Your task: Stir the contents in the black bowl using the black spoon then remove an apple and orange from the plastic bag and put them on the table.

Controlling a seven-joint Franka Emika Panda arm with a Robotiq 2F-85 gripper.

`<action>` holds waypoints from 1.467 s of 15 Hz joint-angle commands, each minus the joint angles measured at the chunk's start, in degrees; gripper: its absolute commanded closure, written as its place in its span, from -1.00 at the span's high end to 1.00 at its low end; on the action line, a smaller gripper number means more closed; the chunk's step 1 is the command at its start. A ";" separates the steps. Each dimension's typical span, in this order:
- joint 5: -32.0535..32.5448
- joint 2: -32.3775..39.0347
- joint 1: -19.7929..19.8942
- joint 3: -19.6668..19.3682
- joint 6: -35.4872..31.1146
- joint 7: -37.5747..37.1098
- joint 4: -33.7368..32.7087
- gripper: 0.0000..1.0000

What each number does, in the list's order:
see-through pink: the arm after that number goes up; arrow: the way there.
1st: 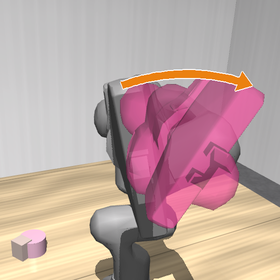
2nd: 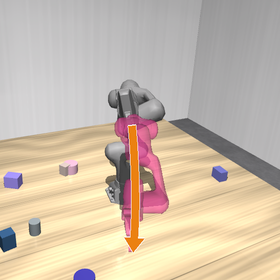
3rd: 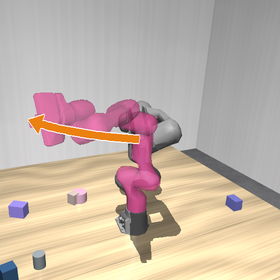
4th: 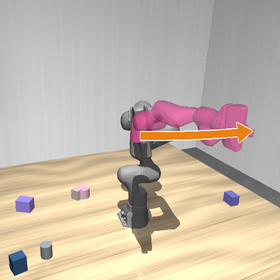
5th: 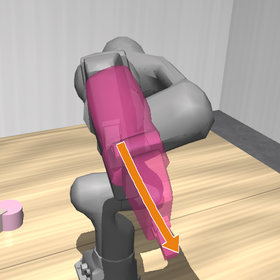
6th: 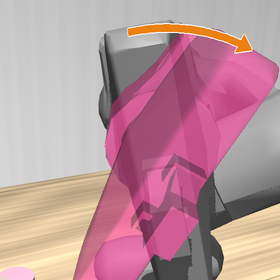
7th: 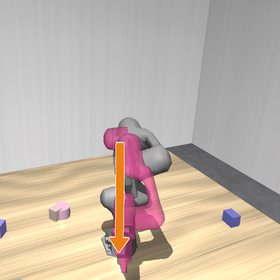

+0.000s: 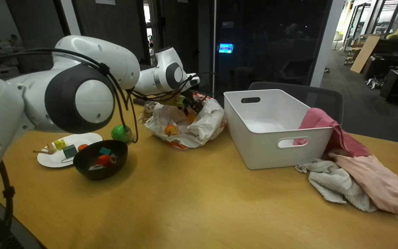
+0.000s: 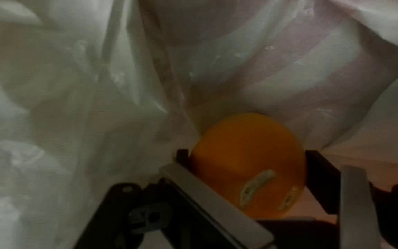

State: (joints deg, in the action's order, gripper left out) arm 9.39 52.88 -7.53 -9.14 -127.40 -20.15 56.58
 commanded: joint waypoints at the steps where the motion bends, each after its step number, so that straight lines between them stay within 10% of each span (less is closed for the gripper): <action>1: 2.10 -3.82 -2.34 -0.37 7.47 0.26 0.06 0.16; 12: -1.48 -10.45 -3.29 5.66 46.68 11.24 -4.24 0.16; 22: -1.58 -20.97 -5.55 12.99 31.04 30.40 11.98 0.16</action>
State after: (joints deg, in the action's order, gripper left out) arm 8.79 36.89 -13.31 1.65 -90.00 5.16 60.22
